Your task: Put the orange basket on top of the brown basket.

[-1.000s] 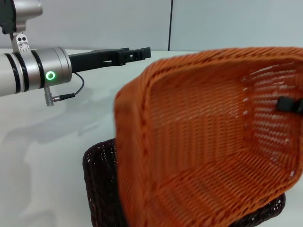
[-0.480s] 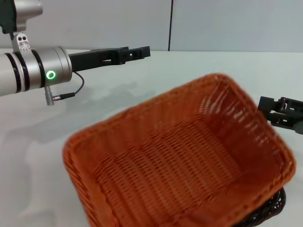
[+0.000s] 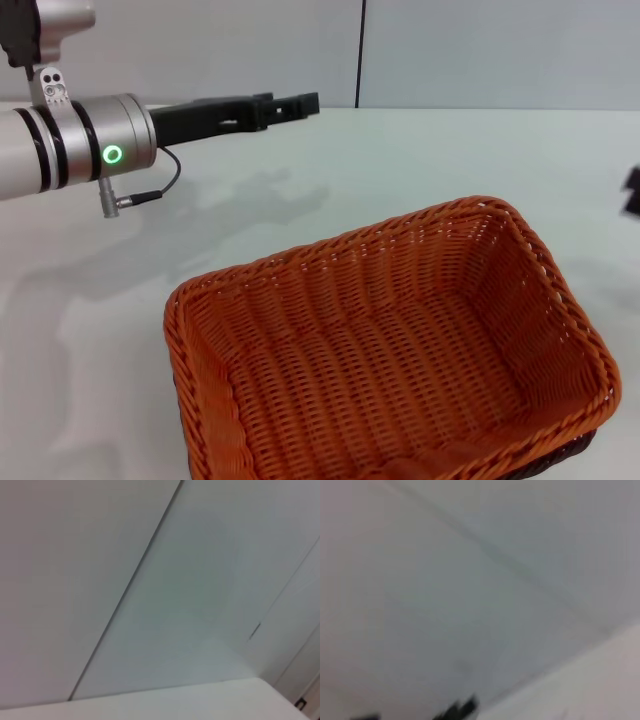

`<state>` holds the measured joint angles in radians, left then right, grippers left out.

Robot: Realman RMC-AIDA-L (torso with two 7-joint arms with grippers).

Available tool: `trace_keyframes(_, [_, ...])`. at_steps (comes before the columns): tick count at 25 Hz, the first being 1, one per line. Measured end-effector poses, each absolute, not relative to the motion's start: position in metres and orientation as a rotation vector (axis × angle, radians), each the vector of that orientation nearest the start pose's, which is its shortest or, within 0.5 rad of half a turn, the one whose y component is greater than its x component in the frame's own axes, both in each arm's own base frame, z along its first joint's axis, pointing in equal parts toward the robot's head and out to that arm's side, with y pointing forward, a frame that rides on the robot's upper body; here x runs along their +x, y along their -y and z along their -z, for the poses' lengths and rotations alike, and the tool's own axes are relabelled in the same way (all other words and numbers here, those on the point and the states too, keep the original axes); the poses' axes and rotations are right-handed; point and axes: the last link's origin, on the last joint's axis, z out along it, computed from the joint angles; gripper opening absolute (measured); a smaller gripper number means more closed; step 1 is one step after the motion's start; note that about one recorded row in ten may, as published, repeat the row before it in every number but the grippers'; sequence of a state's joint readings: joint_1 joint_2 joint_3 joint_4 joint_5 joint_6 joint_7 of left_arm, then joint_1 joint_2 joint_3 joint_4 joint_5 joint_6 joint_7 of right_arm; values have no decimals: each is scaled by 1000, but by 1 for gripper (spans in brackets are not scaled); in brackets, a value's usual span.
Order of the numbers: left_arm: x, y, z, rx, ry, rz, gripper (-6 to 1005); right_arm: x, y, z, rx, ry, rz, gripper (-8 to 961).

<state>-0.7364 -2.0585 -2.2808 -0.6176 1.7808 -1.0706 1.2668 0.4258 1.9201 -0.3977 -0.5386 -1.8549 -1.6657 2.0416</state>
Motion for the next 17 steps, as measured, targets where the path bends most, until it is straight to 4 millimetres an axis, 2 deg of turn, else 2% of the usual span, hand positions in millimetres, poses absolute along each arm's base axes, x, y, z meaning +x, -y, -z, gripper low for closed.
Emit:
trace_keyframes(3, [-202,-433,-9,-2304,1061,847,832,335,-307,-108,-1970,-1360,-1281,795])
trace_keyframes(4, [-204,-432,-11,-2286,1053,876,832,343,-302,-113,-1873,-1194,-1309,795])
trace_keyframes(5, [-206,-432,-14,-2267,1044,903,832,343,-302,-113,-1873,-1194,-1309,795])
trace_keyframes(6, [-206,-432,-14,-2267,1044,903,832,347,-298,-113,-1811,-1111,-1317,795])
trace_keyframes(8, [-213,-428,-20,-2200,1006,988,832,354,-292,-112,-1681,-931,-1287,795])
trace_keyframes(9, [-213,-428,-20,-2200,1006,988,832,362,-287,-108,-1544,-767,-1208,795])
trace_keyframes(10, [-217,-427,-22,-2164,991,1029,832,362,-287,-108,-1544,-767,-1208,795])
trace_keyframes(13, [-221,-425,-24,-2124,967,1064,832,372,-282,-98,-1383,-654,-1107,795])
trace_keyframes(14, [-236,-417,-32,-1990,910,1159,832,378,-281,-93,-1302,-630,-1050,795])
trace_keyframes(15, [-242,-414,-35,-1928,874,1193,832,378,-281,-93,-1302,-630,-1050,795])
trace_keyframes(17, [-242,-414,-35,-1928,874,1193,832,383,-281,-90,-1251,-623,-998,795])
